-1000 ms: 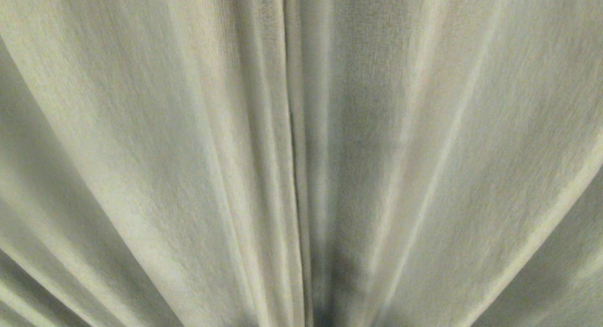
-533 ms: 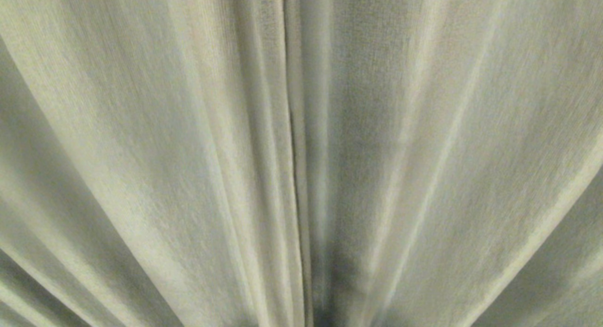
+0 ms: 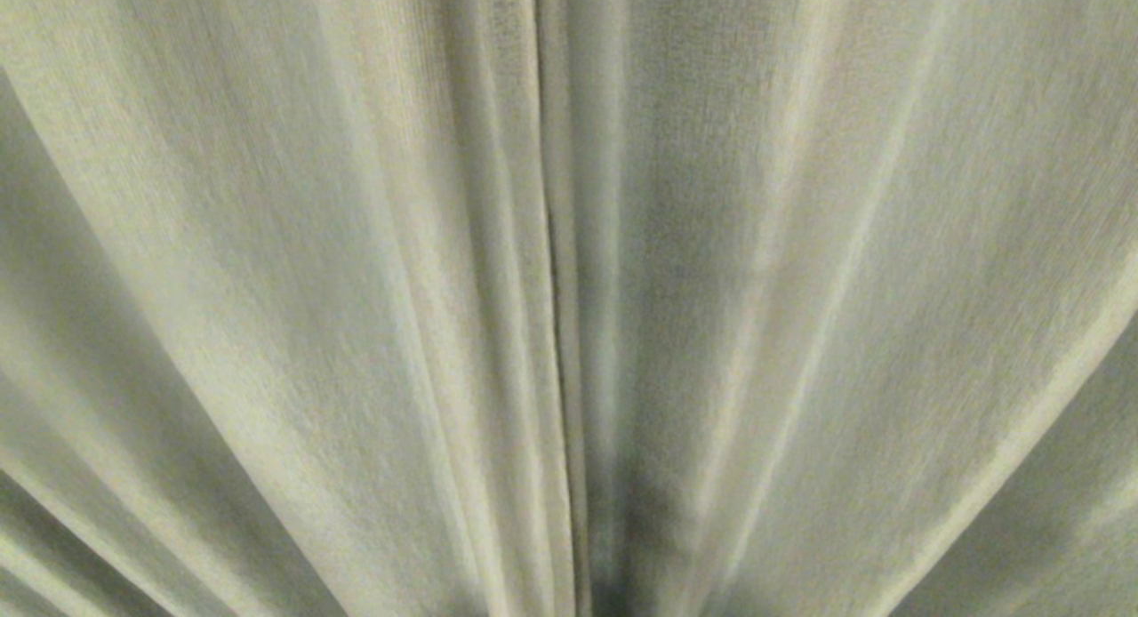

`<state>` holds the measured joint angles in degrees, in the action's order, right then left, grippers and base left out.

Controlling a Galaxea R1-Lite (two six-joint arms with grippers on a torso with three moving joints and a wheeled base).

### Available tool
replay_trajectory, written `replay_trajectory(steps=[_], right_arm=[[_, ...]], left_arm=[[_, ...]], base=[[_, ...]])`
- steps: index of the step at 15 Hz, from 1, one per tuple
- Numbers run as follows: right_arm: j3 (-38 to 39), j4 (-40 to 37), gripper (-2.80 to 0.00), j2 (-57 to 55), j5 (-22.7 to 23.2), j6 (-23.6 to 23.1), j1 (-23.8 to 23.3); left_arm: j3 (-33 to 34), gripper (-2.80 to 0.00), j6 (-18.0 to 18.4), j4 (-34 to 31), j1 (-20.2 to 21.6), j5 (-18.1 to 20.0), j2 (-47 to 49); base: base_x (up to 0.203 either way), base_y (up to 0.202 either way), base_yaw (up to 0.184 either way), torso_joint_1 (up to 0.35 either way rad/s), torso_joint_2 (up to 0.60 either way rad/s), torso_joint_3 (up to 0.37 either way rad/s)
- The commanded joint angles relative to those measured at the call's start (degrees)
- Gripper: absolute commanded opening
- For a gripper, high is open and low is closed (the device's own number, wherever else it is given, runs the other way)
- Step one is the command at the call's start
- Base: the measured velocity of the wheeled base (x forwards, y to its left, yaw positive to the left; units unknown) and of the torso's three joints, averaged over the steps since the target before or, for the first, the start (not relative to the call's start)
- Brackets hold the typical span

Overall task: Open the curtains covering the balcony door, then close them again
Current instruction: Pull the outer curtains open on both sides

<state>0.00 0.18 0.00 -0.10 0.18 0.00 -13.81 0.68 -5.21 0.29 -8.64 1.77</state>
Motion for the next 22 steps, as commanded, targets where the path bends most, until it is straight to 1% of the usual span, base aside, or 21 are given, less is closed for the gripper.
replay_trajectory(steps=[1,3,6,8,10,11,13,15,16,18,20,21,22], right_arm=[[0.0,0.0,-2.80,0.0,0.0,0.0,0.0],[0.0,0.0,-2.80,0.0,0.0,0.0,0.0],[0.0,0.0,-2.80,0.0,0.0,0.0,0.0],[0.0,0.0,-2.80,0.0,0.0,0.0,0.0],[0.0,0.0,-2.80,0.0,0.0,0.0,0.0],[0.0,0.0,-2.80,0.0,0.0,0.0,0.0],[0.0,0.0,-2.80,0.0,0.0,0.0,0.0],[0.0,0.0,-2.80,0.0,0.0,0.0,0.0],[0.0,0.0,-2.80,0.0,0.0,0.0,0.0],[0.0,0.0,-2.80,0.0,0.0,0.0,0.0],[0.0,0.0,-2.80,0.0,0.0,0.0,0.0],[0.0,0.0,-2.80,0.0,0.0,0.0,0.0],[0.0,0.1,-2.80,0.0,0.0,0.0,0.0]], left_arm=[[-4.4,-2.80,0.0,-0.1,-0.2,-1.0,7.2],[-9.3,-2.80,0.1,0.5,-0.9,-3.2,14.7],[-16.8,-2.80,0.1,4.5,-1.2,-8.7,26.9],[-21.1,-2.80,0.0,7.9,-1.2,-14.0,33.4],[-24.9,-2.80,-0.1,9.5,-1.0,-20.9,38.7],[-26.1,-2.80,-0.3,9.8,-1.0,-22.9,40.4],[-27.7,-2.80,-0.5,10.1,-0.3,-24.1,42.7],[-28.5,-2.80,-0.4,11.9,2.4,-23.9,45.8],[-28.7,0.00,-0.4,14.3,3.2,-23.8,47.7],[-29.0,0.00,-0.4,18.5,5.7,-23.5,51.1],[-29.9,0.00,-0.5,20.5,8.3,-22.2,53.8],[-30.0,0.00,-0.6,21.2,9.0,-20.8,54.5],[-30.1,0.00,-1.1,22.3,10.1,-17.9,55.7]], base=[[0.000,0.000,0.000,0.000,0.00,0.000],[0.000,0.000,0.000,0.000,0.00,0.000],[0.000,0.000,0.000,0.000,0.00,0.000],[0.000,0.000,0.000,0.000,0.00,0.000],[0.000,0.000,0.000,0.000,0.00,0.000],[0.000,0.000,0.000,0.000,0.00,0.000],[0.000,0.000,0.000,0.000,0.00,0.000],[0.000,0.000,0.000,0.000,0.00,0.000],[0.000,0.000,0.000,0.000,0.00,0.000],[0.000,0.000,0.000,0.000,0.00,0.000],[0.000,0.000,0.000,0.000,0.00,0.000],[0.000,0.000,0.000,0.000,0.00,0.000],[0.000,0.000,0.000,0.000,0.00,0.000]])
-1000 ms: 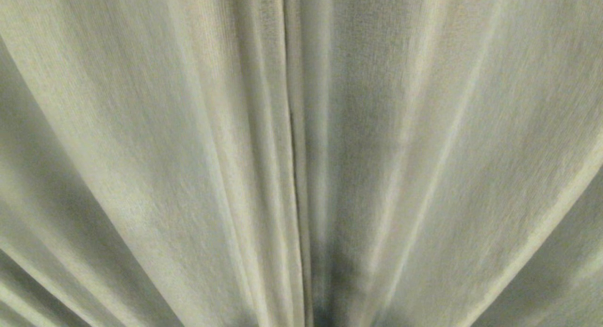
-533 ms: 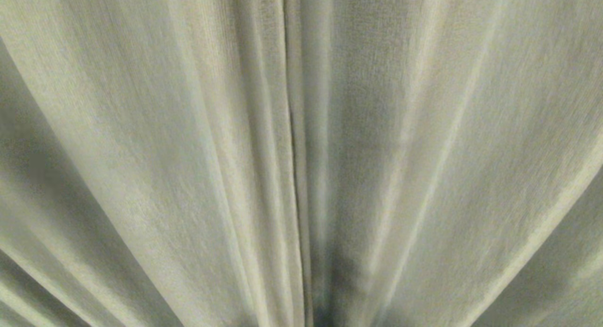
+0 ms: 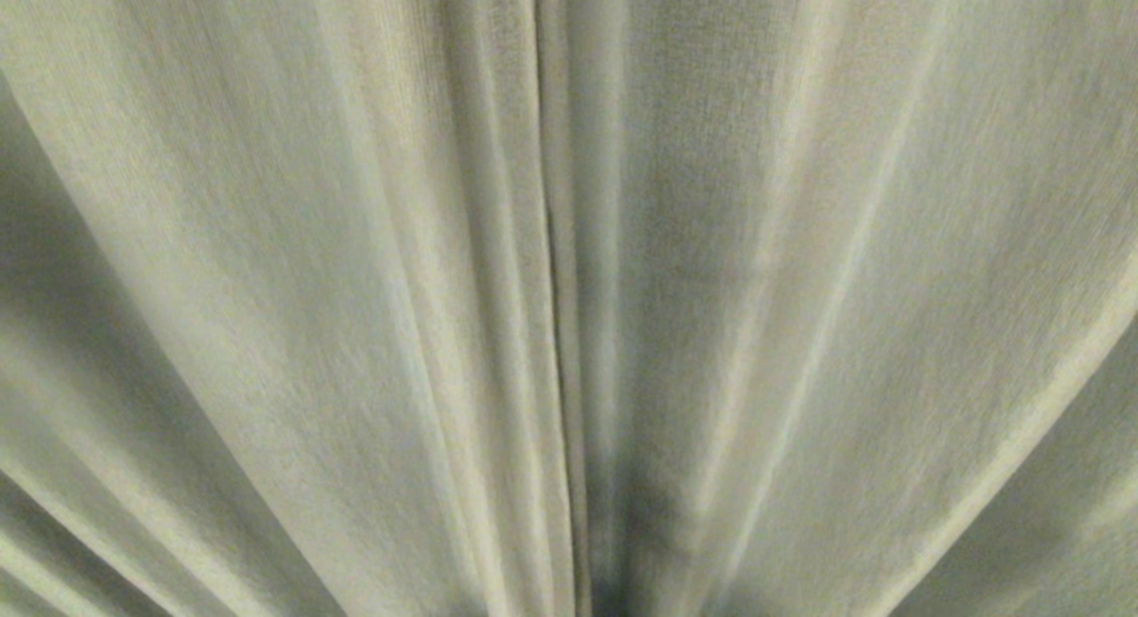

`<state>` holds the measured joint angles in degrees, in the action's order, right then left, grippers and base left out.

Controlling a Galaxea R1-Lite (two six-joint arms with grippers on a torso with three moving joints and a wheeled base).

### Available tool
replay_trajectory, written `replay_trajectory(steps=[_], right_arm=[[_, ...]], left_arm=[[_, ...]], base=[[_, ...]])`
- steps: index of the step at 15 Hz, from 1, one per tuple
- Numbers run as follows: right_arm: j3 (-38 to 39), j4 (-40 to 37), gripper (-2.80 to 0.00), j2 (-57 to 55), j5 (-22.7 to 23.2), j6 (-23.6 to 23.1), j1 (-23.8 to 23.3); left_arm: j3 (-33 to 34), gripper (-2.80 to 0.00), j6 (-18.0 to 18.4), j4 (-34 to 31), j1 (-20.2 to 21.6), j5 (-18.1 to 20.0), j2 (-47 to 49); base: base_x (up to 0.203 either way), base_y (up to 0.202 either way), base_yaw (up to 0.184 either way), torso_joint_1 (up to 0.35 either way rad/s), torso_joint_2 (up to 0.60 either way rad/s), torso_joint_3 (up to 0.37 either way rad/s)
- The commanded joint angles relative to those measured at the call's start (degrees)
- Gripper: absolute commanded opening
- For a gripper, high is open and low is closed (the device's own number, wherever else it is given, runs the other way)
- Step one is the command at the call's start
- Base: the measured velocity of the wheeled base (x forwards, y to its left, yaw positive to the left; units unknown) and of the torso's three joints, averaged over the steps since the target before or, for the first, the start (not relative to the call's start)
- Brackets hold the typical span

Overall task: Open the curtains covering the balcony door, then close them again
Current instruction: Pull the outer curtains open on both sides

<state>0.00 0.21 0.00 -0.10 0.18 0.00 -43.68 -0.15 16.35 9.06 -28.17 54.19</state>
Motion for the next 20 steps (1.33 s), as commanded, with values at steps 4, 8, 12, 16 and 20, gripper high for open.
replay_trajectory(steps=[4,8,12,16,20], right_arm=[[0.0,0.0,-2.80,0.0,0.0,0.0,0.0],[0.0,0.0,-2.80,0.0,0.0,0.0,0.0],[0.0,0.0,-2.80,0.0,0.0,0.0,0.0],[0.0,0.0,-2.80,0.0,0.0,0.0,0.0],[0.0,0.0,-2.80,0.0,0.0,0.0,0.0]], left_arm=[[-0.6,0.00,-2.7,6.3,4.2,10.1,7.6],[-2.0,0.00,-5.2,8.2,6.5,16.8,10.8],[-2.4,0.00,-5.3,14.4,6.9,18.3,15.1],[-3.2,0.00,-5.4,18.7,7.3,19.2,19.1],[-4.0,0.00,-5.5,23.2,8.3,22.7,22.5]], base=[[0.000,0.000,0.000,0.000,0.00,0.000],[0.000,0.000,0.000,0.000,0.00,0.000],[0.000,0.000,0.000,0.000,0.00,0.000],[0.000,0.000,0.000,0.000,0.00,0.000],[0.000,0.000,0.000,0.000,0.00,0.000]])
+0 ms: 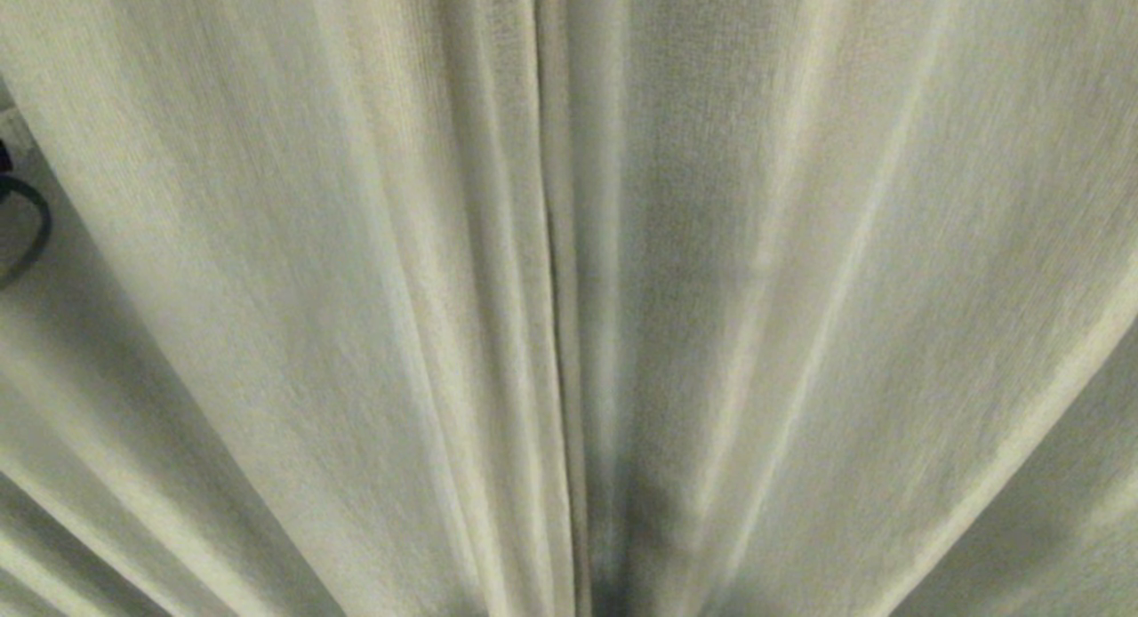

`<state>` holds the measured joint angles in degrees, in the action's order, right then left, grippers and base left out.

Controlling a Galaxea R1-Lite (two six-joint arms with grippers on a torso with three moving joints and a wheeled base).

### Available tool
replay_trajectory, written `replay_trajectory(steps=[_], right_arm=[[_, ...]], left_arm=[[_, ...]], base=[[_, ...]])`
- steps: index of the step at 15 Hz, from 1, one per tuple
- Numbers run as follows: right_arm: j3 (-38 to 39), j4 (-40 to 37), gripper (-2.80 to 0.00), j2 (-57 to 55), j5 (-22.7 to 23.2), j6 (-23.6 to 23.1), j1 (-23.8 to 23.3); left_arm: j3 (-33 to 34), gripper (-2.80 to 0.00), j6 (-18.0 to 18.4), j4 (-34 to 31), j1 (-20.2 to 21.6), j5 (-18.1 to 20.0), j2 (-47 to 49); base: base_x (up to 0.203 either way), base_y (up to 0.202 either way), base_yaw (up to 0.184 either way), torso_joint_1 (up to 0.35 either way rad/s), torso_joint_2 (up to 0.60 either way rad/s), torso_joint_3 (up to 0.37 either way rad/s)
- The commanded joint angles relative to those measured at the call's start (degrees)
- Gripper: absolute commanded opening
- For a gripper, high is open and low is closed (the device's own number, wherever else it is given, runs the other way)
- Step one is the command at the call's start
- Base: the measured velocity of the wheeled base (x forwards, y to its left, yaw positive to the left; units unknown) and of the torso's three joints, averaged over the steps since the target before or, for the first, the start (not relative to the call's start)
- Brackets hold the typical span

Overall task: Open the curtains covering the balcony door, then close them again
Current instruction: Pull the outer curtains open on both sides

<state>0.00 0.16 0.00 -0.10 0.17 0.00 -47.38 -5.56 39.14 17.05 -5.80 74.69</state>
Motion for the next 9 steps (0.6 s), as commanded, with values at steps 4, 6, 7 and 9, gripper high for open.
replay_trajectory(steps=[4,6,7,9], right_arm=[[0.0,0.0,-2.80,0.0,0.0,0.0,0.0],[0.0,0.1,-2.80,0.0,0.0,0.0,0.0],[0.0,0.0,-2.80,0.0,0.0,0.0,0.0],[0.0,0.0,-2.80,0.0,0.0,0.0,0.0]], left_arm=[[-1.0,-2.80,-0.8,2.9,0.2,2.1,4.0],[-1.1,-2.80,-0.8,4.8,0.2,3.5,5.0],[-1.4,-2.80,-0.8,5.6,0.2,4.4,5.7],[-1.9,-2.80,-0.8,6.0,0.3,6.2,6.0]], base=[[0.000,0.000,0.000,0.000,0.00,0.000],[0.000,0.000,0.000,0.000,0.00,0.000],[0.000,0.000,0.000,0.000,0.00,0.000],[0.000,0.000,0.000,0.000,0.00,0.000]])
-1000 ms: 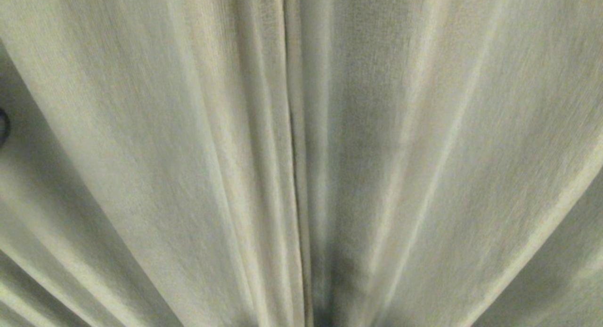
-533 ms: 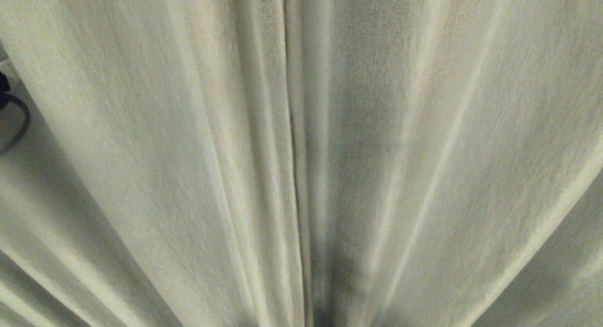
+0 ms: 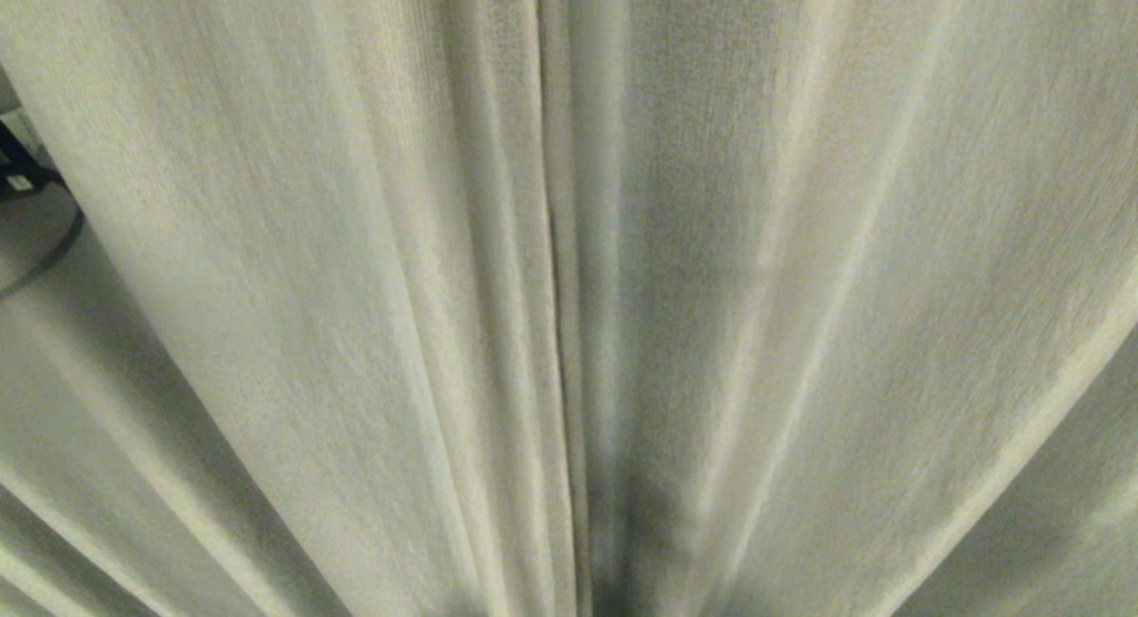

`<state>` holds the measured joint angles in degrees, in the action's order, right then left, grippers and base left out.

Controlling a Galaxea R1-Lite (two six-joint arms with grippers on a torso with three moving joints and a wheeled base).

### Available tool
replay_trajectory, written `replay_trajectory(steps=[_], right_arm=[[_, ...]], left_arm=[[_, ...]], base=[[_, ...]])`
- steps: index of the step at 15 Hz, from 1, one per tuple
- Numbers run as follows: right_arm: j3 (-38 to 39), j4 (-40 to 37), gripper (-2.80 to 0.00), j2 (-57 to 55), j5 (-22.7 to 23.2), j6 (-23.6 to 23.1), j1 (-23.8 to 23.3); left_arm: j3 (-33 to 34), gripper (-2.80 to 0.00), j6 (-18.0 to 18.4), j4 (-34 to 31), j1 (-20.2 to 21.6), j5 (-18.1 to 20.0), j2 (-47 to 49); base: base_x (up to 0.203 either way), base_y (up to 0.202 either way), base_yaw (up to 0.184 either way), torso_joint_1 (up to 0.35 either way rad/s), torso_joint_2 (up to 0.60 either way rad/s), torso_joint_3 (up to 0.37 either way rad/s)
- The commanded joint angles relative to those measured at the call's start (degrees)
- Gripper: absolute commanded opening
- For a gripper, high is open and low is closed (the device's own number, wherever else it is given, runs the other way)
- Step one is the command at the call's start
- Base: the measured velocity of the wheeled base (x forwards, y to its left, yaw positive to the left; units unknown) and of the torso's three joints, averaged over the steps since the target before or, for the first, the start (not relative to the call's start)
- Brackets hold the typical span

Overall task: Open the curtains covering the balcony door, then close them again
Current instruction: Pull the outer curtains open on both sides

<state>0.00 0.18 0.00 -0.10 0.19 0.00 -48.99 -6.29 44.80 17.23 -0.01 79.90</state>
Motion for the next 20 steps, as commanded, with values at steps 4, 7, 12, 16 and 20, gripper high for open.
replay_trajectory(steps=[4,7,12,16,20], right_arm=[[0.0,0.0,-2.80,0.0,0.0,0.0,0.0],[0.0,0.0,-2.80,0.0,0.0,0.0,0.0],[0.0,0.0,-2.80,0.0,0.0,0.0,0.0],[0.0,0.0,-2.80,0.0,0.0,0.0,0.0],[0.0,0.0,-2.80,0.0,0.0,0.0,0.0]], left_arm=[[-1.1,-2.80,0.0,0.4,0.1,1.1,0.8],[-2.8,-2.80,0.0,0.4,0.1,1.2,0.7],[-6.2,-2.80,0.0,0.3,4.3,1.3,0.2],[-6.9,-2.80,-0.1,0.2,11.6,1.4,0.4],[-6.9,-2.80,-0.1,0.2,21.1,7.1,0.9]], base=[[0.000,0.000,0.000,0.000,0.00,0.000],[0.000,0.000,0.000,0.000,0.00,0.000],[0.000,0.000,0.000,0.000,0.00,0.000],[0.000,0.000,0.000,0.000,0.00,0.000],[0.000,0.000,0.000,0.000,0.00,0.000]])
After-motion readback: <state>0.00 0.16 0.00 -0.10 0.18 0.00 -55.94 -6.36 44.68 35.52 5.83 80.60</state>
